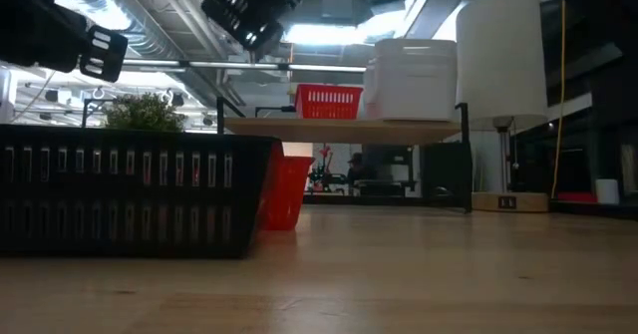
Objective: Stack baskets on shelf by color
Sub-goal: Put the bottom right black bin on the shelf, then stack the top black bin on top of the black bin on the shelf
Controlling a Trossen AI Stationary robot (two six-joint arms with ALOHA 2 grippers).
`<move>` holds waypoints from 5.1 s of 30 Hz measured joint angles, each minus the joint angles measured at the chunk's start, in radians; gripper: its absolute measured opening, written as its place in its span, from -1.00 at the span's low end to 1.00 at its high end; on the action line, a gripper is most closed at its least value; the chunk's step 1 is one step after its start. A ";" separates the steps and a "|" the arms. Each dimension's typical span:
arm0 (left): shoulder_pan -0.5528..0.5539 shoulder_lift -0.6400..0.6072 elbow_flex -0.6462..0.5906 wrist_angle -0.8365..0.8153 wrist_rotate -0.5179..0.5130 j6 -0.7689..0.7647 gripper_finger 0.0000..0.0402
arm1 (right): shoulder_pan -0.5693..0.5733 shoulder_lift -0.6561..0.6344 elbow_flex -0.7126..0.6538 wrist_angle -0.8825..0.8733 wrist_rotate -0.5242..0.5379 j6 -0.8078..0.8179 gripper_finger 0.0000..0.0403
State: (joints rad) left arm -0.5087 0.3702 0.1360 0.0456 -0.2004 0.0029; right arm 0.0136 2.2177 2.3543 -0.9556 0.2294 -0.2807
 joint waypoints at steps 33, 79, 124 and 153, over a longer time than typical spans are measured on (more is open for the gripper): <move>0.000 0.001 0.000 -0.066 -0.022 -0.067 -0.94 | -0.163 0.000 -0.018 -0.060 -0.184 0.032 -1.00; -0.001 0.001 0.000 -0.060 0.009 -0.193 -0.96 | -0.165 -0.039 -0.015 -0.168 -0.627 0.435 -0.60; -0.191 0.247 0.143 -0.369 0.065 -0.439 -0.43 | 0.269 -0.037 -0.023 -0.452 -0.298 0.621 -0.60; -0.190 0.518 0.144 -0.413 -0.061 -0.622 -0.90 | 0.582 -0.037 -0.023 -0.614 0.336 1.381 -0.60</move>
State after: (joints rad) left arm -0.6987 0.8882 0.2798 -0.3673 -0.2617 -0.6190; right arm 0.5959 2.1811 2.3310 -1.5694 0.5650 1.1000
